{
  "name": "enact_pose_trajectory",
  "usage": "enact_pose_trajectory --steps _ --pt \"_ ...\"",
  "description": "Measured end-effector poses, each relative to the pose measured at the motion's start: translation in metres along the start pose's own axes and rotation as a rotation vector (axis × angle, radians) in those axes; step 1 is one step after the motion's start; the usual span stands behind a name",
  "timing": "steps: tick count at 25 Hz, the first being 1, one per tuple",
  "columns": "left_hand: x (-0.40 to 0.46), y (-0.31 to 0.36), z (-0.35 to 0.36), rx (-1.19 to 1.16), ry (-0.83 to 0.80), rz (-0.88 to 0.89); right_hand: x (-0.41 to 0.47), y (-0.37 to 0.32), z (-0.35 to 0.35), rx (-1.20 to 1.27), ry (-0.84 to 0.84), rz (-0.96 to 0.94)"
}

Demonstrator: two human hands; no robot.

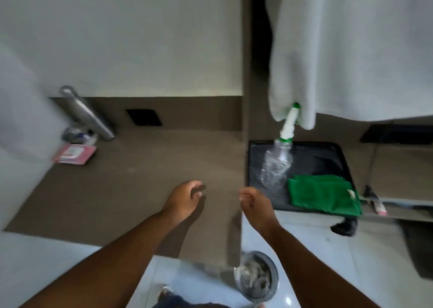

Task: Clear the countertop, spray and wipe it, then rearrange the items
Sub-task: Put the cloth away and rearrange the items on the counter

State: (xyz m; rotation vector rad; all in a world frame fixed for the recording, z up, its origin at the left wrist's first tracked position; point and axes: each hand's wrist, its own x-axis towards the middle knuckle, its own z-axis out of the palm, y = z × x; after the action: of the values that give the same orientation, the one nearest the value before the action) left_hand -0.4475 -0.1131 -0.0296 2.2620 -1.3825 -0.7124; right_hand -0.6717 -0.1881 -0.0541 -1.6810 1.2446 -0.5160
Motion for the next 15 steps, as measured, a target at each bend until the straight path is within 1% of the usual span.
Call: enact_pose_trajectory --steps 2,4,10,12,15 --pt "-0.002 -0.037 -0.053 0.056 0.08 -0.058 0.012 -0.041 0.035 0.06 -0.076 -0.046" --pt "-0.002 -0.079 -0.107 0.062 0.169 -0.109 0.027 -0.083 0.073 0.066 -0.146 -0.118" --pt "0.035 -0.204 -0.25 -0.022 0.378 -0.219 0.098 -0.208 0.186 0.002 -0.277 -0.226" --pt "0.059 -0.246 -0.29 -0.028 0.406 -0.271 0.128 -0.256 0.228 -0.023 -0.277 -0.264" --pt "0.103 -0.307 -0.332 0.005 0.413 -0.316 0.176 -0.331 0.29 -0.037 -0.186 -0.315"
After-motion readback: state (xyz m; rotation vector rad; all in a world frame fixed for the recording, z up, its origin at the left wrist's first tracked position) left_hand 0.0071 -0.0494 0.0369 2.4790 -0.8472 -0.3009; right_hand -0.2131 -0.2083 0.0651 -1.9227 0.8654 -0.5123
